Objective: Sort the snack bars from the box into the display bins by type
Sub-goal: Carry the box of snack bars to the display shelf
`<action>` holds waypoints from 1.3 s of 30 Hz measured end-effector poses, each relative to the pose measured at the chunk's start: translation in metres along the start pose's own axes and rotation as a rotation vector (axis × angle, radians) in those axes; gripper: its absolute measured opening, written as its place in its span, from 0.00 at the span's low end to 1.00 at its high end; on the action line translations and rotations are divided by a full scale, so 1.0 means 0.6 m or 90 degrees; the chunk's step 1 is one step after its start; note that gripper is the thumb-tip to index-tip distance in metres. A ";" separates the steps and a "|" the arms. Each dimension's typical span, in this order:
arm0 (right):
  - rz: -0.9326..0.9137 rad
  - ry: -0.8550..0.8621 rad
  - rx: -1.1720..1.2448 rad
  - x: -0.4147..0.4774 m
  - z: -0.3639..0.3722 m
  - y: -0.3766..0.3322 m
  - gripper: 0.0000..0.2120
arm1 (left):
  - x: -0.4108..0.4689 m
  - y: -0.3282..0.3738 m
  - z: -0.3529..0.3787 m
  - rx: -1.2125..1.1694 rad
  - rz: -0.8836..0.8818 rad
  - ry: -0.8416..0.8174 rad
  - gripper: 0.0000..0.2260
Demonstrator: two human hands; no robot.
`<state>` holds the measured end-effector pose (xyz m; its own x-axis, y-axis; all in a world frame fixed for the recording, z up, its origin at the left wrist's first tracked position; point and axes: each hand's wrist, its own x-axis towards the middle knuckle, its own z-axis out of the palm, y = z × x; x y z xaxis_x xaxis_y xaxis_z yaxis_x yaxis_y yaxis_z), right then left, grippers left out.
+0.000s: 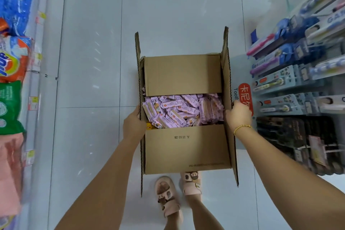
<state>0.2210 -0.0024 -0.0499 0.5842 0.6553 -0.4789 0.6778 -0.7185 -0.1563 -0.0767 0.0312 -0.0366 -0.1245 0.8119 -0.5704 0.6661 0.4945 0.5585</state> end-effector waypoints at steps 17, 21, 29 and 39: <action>-0.012 -0.002 0.022 -0.001 -0.093 -0.001 0.01 | -0.009 0.063 -0.051 -0.061 0.060 -0.001 0.16; -0.009 -0.001 0.006 -0.007 -0.126 -0.022 0.09 | -0.001 0.092 -0.093 -0.069 0.037 -0.028 0.14; 0.010 -0.021 -0.055 -0.039 -0.211 -0.123 0.05 | 0.044 0.161 -0.214 -0.040 0.052 -0.102 0.15; 0.072 0.003 0.089 -0.010 -0.332 -0.233 0.14 | 0.163 0.323 -0.378 0.036 0.122 -0.131 0.18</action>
<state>0.2119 0.1403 0.1472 0.6554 0.5695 -0.4961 0.5391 -0.8127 -0.2208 -0.1264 0.2770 0.1524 0.1552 0.8062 -0.5709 0.7035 0.3155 0.6368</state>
